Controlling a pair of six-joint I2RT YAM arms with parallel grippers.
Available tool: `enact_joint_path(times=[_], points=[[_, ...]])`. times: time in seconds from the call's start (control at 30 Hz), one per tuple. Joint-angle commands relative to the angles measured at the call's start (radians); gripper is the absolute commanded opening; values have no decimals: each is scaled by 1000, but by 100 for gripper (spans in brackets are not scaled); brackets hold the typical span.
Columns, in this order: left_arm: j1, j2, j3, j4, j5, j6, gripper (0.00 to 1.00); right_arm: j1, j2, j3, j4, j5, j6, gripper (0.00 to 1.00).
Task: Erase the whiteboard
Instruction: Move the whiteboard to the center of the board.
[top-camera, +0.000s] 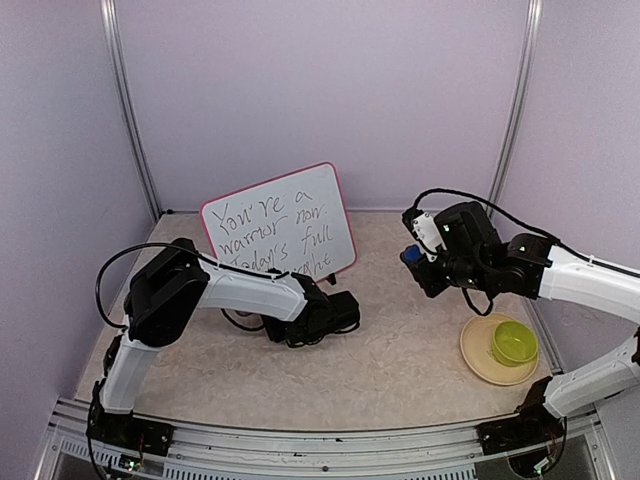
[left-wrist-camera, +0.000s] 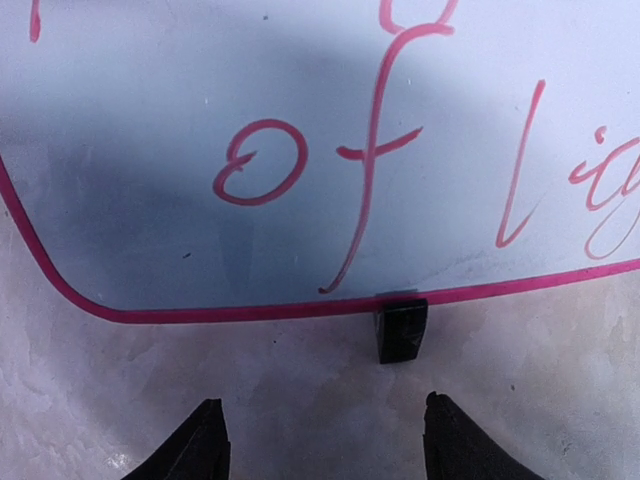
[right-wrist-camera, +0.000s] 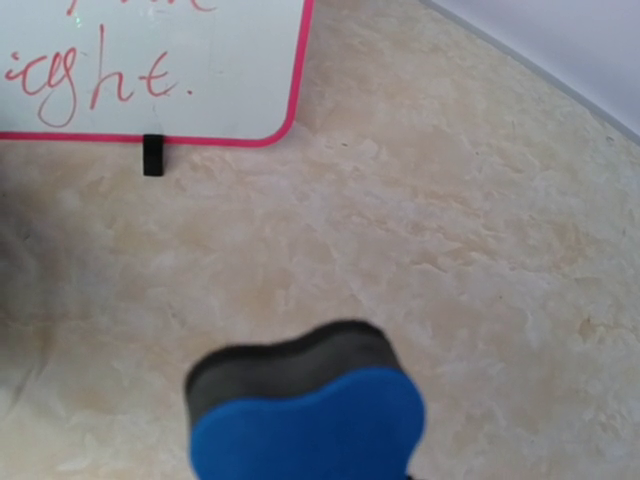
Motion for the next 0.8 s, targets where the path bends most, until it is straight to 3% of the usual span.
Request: enact_joint_path(times=[0.0,0.3,0.77], points=[[14,38,38,-21,-21,16,63,-11,-29,-5,11,-2,7,32],[34,54,47,-24,-27,5,51,-11,-33,-9,13,-5,3,32],[44,102,94,-33,-19,8,45,-11,-40,-6,14,-9,0,32]])
